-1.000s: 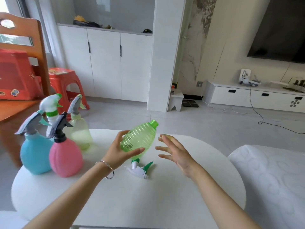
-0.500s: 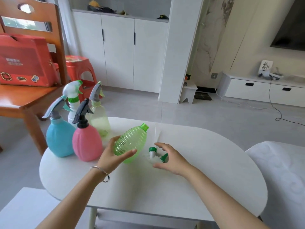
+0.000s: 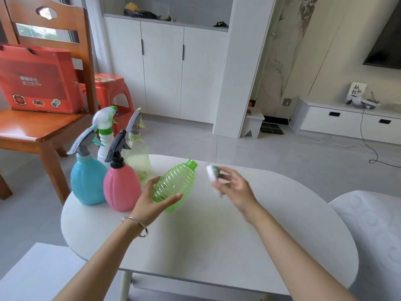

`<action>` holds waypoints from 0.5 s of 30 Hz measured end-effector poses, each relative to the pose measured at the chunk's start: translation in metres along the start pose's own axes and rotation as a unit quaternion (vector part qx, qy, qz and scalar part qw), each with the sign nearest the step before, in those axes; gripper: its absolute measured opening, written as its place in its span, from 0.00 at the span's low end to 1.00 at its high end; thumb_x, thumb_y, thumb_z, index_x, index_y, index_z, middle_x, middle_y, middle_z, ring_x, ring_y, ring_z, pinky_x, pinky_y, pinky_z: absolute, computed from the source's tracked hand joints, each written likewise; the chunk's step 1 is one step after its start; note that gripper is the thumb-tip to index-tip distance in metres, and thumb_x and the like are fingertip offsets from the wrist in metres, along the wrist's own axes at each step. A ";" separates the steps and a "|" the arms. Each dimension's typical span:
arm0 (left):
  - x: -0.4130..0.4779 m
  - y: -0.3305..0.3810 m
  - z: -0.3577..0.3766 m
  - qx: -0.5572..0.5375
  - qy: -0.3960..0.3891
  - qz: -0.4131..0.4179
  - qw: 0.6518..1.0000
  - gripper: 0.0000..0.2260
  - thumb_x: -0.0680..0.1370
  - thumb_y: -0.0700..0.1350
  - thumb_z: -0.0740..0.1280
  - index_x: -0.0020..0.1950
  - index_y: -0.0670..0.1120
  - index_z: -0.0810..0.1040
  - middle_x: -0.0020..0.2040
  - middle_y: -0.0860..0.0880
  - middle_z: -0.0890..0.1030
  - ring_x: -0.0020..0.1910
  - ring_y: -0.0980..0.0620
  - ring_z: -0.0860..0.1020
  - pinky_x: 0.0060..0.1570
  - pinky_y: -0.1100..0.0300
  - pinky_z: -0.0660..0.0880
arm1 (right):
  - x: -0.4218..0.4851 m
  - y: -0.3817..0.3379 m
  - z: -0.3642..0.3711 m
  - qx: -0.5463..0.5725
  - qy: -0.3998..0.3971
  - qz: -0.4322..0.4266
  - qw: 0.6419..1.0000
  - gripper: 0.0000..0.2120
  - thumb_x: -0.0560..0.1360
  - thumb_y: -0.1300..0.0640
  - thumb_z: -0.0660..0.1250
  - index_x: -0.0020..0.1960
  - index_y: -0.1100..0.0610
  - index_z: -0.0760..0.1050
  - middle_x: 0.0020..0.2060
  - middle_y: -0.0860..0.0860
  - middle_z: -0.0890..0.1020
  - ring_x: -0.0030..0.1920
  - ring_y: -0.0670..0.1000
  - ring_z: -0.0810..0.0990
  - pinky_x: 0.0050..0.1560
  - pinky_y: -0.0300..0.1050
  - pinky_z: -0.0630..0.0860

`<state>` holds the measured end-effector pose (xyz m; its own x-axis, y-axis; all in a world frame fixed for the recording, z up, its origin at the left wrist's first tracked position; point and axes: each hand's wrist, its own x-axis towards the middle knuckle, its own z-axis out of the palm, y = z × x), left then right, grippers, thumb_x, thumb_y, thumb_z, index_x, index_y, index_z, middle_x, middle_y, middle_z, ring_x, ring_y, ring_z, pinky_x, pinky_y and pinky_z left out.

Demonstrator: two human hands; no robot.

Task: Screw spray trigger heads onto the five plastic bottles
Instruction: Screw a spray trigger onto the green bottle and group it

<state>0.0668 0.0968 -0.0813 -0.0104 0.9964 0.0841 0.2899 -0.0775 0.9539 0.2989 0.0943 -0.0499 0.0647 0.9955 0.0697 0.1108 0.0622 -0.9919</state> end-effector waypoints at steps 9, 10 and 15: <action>0.001 -0.008 0.004 0.004 -0.006 -0.021 1.000 0.37 0.65 0.52 0.77 0.68 0.47 0.64 0.57 0.50 0.75 0.53 0.53 0.76 0.47 0.67 0.71 | 0.000 -0.018 -0.034 0.349 0.066 0.120 0.927 0.07 0.76 0.53 0.64 0.53 0.51 0.74 0.48 0.53 0.84 0.37 0.46 0.79 0.50 0.41 0.76; 0.002 -0.007 0.004 -0.001 0.001 -0.025 1.000 0.36 0.65 0.52 0.77 0.68 0.47 0.64 0.55 0.51 0.76 0.50 0.56 0.77 0.44 0.70 0.71 | -0.001 -0.017 -0.036 0.338 0.068 0.127 0.930 0.07 0.76 0.53 0.66 0.53 0.52 0.75 0.47 0.55 0.84 0.34 0.46 0.79 0.47 0.40 0.78; 0.004 -0.006 0.004 -0.016 0.022 -0.030 0.999 0.32 0.66 0.51 0.76 0.64 0.47 0.65 0.48 0.59 0.75 0.45 0.66 0.74 0.36 0.73 0.70 | -0.003 -0.018 -0.045 0.303 0.036 0.154 0.940 0.10 0.74 0.53 0.68 0.54 0.54 0.75 0.48 0.58 0.85 0.29 0.46 0.79 0.41 0.39 0.80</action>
<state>0.0689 0.1018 -0.0880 -0.0681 0.9969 0.0383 0.2558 -0.0197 0.9665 0.3409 0.0868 -0.0275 0.0697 0.9668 -0.2460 -0.5083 -0.1778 -0.8426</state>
